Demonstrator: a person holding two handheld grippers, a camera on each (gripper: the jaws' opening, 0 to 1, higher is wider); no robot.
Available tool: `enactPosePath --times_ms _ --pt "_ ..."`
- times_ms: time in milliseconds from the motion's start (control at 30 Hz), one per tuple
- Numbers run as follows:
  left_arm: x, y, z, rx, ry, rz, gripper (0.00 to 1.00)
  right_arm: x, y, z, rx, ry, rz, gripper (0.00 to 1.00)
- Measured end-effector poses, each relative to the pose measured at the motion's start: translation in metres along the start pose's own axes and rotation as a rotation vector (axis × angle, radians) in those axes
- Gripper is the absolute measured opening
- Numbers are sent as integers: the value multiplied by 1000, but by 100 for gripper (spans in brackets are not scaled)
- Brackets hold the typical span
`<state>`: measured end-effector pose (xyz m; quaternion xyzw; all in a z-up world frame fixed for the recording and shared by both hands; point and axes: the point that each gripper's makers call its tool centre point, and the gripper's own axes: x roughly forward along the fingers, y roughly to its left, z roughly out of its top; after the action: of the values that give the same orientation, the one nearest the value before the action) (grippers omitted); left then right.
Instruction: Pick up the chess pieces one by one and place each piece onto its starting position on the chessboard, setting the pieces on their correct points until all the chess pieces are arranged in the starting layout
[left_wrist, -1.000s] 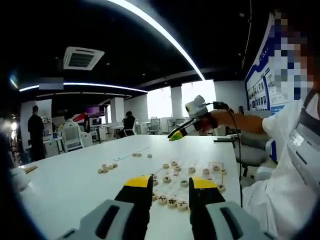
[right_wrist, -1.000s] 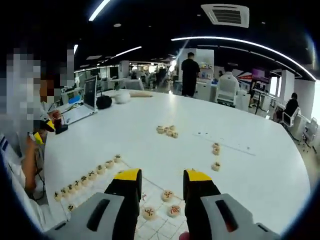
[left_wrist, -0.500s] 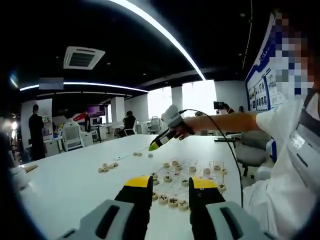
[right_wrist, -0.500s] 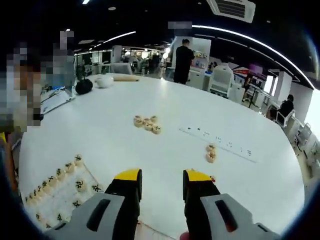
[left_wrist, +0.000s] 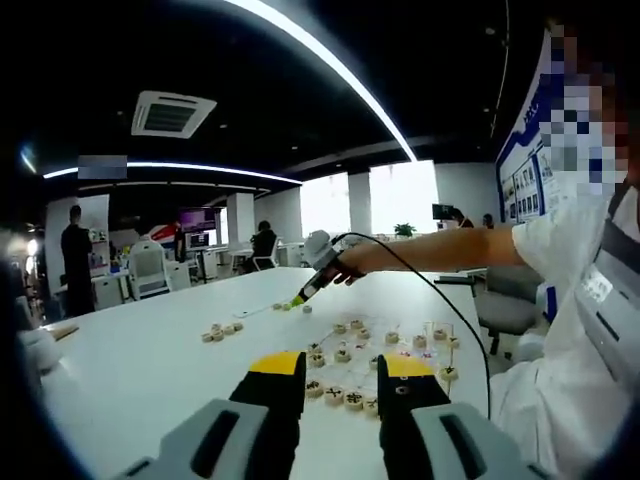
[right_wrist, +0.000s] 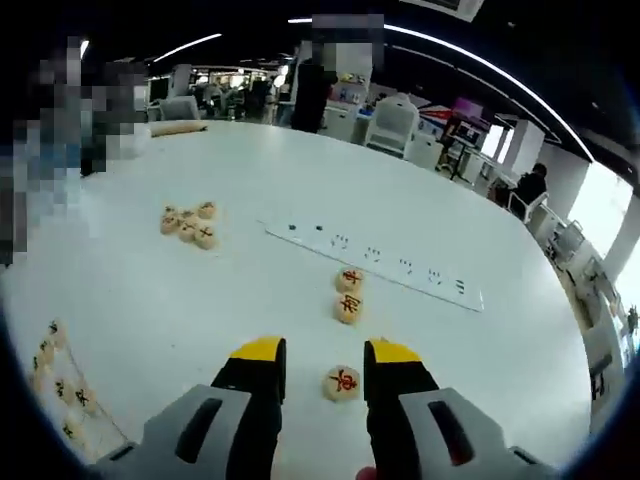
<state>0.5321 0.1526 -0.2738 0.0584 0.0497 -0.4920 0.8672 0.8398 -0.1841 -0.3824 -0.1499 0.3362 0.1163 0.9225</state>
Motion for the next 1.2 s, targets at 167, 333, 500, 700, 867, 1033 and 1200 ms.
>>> enactPosePath --times_ms 167,333,500,700,867,1033,1200 --pt "3 -2 1 0 -1 -8 30 0 -11 -20 60 21 13 23" --pt "4 -7 1 3 8 -12 30 0 -4 -14 77 -2 29 22" --pt "6 -6 0 -1 9 -12 30 3 1 -22 83 22 40 18" --pt "5 -6 0 2 9 -18 30 1 0 -26 100 27 57 18" --pt "4 -3 1 0 7 -10 30 -17 1 -22 85 10 74 18" --pt "6 -7 2 9 9 -21 30 -43 6 -38 59 25 126 18" --pt "9 -10 2 14 13 -30 30 -75 14 -61 58 23 170 18"
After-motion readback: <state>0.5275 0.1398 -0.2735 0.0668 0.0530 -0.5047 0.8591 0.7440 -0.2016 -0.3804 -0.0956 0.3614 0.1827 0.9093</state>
